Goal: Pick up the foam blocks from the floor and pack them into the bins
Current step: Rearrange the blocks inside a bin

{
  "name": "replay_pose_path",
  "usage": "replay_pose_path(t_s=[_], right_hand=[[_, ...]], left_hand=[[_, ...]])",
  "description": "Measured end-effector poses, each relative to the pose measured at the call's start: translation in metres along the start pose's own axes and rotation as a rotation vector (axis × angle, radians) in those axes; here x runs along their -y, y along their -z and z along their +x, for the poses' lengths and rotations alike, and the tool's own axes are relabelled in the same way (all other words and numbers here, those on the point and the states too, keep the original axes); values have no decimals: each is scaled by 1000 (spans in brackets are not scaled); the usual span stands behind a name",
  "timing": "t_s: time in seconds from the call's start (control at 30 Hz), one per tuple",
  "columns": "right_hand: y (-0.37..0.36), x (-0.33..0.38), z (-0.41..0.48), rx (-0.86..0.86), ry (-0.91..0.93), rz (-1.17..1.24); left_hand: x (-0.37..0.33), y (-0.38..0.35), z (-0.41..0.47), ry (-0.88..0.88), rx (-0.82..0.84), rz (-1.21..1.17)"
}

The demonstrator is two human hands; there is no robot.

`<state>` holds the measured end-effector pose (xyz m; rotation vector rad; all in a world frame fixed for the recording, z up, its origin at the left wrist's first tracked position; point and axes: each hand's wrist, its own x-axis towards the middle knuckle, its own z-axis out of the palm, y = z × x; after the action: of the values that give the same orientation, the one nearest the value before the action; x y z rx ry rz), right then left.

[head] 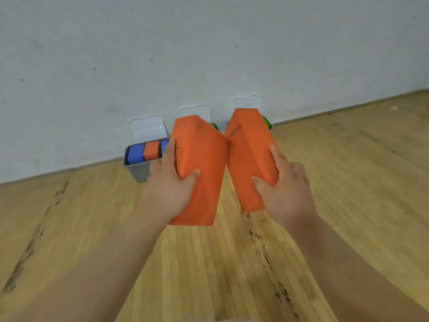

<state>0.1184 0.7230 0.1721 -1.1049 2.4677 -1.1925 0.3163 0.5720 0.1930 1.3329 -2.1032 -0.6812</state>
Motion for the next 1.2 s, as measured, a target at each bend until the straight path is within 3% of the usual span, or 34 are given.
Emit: replay_pose_path(t_s=[0.17,0.37,0.67,0.93,1.2], right_hand=[[-28,58,63,-122,-17,87],[-37,69,141,-113,-82,77],[-27,-3,324,-44,-96,-14],[-4,-53,523,103,-15,-84],[-82,-61,686,137,-21,-101]], left_hand=[[-8,29,111,-104,-16,-66],[-19,-2,205,-117,45,-212],[-77,-121,352,-137,78,-263],[-132,-227,484,17,19,-359],[-111,-282,655,63,60,-381]])
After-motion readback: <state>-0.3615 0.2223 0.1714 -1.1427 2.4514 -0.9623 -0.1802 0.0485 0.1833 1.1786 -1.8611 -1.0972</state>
